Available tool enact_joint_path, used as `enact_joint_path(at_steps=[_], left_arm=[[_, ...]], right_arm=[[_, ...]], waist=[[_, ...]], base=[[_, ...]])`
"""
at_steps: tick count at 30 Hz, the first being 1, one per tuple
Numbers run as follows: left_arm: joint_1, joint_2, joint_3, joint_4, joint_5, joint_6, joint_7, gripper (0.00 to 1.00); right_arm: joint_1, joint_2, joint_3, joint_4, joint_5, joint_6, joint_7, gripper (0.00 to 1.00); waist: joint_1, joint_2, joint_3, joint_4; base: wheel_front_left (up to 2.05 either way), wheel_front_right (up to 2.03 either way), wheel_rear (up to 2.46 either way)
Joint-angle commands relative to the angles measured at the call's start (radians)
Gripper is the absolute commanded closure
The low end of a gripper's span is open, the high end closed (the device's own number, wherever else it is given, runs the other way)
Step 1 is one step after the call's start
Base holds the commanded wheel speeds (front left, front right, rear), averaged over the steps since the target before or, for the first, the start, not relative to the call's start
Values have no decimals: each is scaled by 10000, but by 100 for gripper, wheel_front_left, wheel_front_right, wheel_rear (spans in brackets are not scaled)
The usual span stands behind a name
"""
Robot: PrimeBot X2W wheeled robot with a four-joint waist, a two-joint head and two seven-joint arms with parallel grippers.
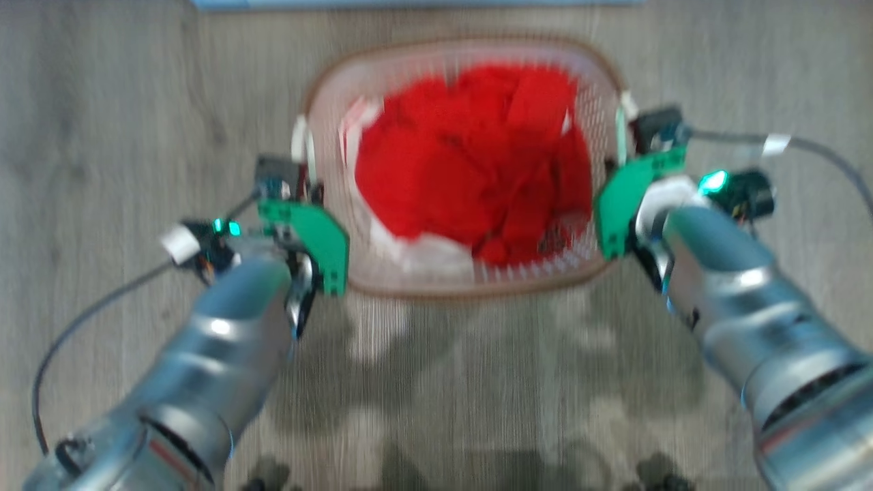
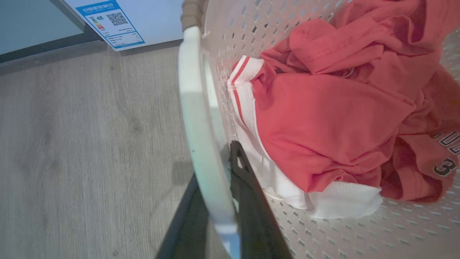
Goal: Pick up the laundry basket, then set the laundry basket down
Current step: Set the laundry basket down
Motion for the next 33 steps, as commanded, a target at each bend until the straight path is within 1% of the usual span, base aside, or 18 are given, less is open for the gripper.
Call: enact_joint_path(at_steps=[1,7,18,26,33], left_arm=[[-353,336,154,42,42,93,-128,100],[-1125,344,166,196,179,88,-233,100],[-1507,332,116,286,344,94,-290,100],[-1733,328,154,71,488,170,-294,100],[-1740,326,218,-53,617,219,-295,100]], right_arm=[[-47,-4,100,-72,-234,27,-216,100],[-596,-4,-202,-8,-639,27,-359,100],[-625,-4,-666,22,-1126,27,-447,100],[-862,-4,-1014,27,-1498,27,-567,100],[-832,-4,-1345,29,-1849,27,-572,100]], waist=[[0,0,1150,61],[0,0,2094,155],[0,0,2906,211],[0,0,3594,238],[0,0,3823,237]], base=[[0,0,0],[0,0,0],[0,0,0],[0,0,0],[0,0,0]])
